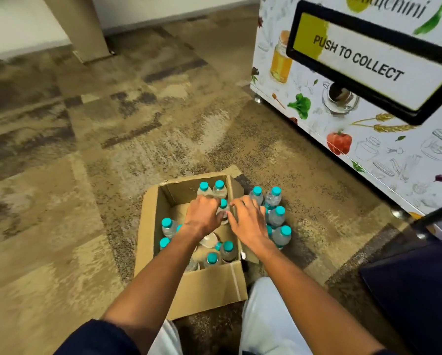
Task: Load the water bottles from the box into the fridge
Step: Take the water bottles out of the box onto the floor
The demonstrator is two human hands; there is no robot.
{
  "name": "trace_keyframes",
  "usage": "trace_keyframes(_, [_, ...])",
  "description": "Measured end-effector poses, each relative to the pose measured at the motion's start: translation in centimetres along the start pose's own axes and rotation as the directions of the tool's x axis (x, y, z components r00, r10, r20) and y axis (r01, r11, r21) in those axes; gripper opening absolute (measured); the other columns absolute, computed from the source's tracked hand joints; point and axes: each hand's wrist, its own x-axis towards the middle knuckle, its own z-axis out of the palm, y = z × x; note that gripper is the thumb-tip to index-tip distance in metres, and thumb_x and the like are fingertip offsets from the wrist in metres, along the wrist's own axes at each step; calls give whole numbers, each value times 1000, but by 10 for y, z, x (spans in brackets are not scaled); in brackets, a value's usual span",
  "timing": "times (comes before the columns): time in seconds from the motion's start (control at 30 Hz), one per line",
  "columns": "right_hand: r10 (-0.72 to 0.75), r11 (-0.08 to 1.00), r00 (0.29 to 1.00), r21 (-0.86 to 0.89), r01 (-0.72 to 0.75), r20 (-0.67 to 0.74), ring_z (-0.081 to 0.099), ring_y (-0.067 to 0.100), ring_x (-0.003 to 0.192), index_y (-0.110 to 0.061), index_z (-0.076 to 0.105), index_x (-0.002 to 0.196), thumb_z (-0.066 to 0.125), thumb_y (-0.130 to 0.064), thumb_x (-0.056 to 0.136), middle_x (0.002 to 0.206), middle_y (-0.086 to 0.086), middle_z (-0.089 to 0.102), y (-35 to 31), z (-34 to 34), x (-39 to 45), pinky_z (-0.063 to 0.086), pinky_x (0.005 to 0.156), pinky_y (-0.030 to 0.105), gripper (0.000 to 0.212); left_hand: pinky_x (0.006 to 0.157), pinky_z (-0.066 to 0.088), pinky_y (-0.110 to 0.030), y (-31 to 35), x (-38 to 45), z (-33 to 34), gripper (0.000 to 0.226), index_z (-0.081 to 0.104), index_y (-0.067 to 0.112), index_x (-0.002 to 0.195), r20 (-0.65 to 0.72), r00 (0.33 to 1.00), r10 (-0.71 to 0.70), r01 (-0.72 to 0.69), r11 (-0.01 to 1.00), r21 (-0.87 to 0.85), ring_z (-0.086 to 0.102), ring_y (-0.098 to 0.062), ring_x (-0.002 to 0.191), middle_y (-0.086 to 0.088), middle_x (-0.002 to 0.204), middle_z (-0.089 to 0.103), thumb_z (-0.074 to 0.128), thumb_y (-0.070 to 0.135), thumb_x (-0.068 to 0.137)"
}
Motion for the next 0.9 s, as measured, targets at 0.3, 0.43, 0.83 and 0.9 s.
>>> trace_keyframes(0.3, [-93, 995, 985, 43, 88, 142, 46, 19, 119, -27, 54, 124, 59, -34, 94, 126, -1, 50, -69, 44, 4, 32, 99, 39, 31, 90, 49, -37, -88, -30, 8, 34, 61, 17, 123, 119, 976, -182, 164, 976, 143, 51, -28, 116, -11, 121, 62, 60, 28, 90])
trace_keyframes(0.43, [-111, 993, 969, 50, 103, 221, 47, 20, 119, -26, 53, 127, 61, -32, 93, 128, 0, 49, -85, 66, 7, 34, 100, 41, 36, 92, 47, -37, -110, -34, 17, 37, 59, 15, 124, 161, 961, -226, 185, 955, 232, 49, -28, 118, -11, 122, 57, 63, 21, 87])
trace_keyframes(0.83, [-103, 994, 927, 11, 106, 360, 53, 24, 118, -19, 50, 135, 67, -24, 91, 134, 6, 49, -102, 109, 18, 41, 105, 41, 47, 93, 42, -37, -131, -23, 35, 29, 60, 15, 115, 182, 953, -242, 180, 936, 303, 46, -26, 122, -7, 113, 65, 59, 31, 91])
trace_keyframes(0.9, [-106, 994, 925, 31, 102, 364, 52, 24, 118, -17, 49, 136, 66, -22, 92, 134, 7, 48, -102, 109, 18, 43, 104, 40, 47, 94, 41, -37, -132, -25, 35, 30, 60, 16, 114, 173, 957, -235, 180, 942, 284, 46, -26, 122, -7, 111, 65, 61, 33, 90])
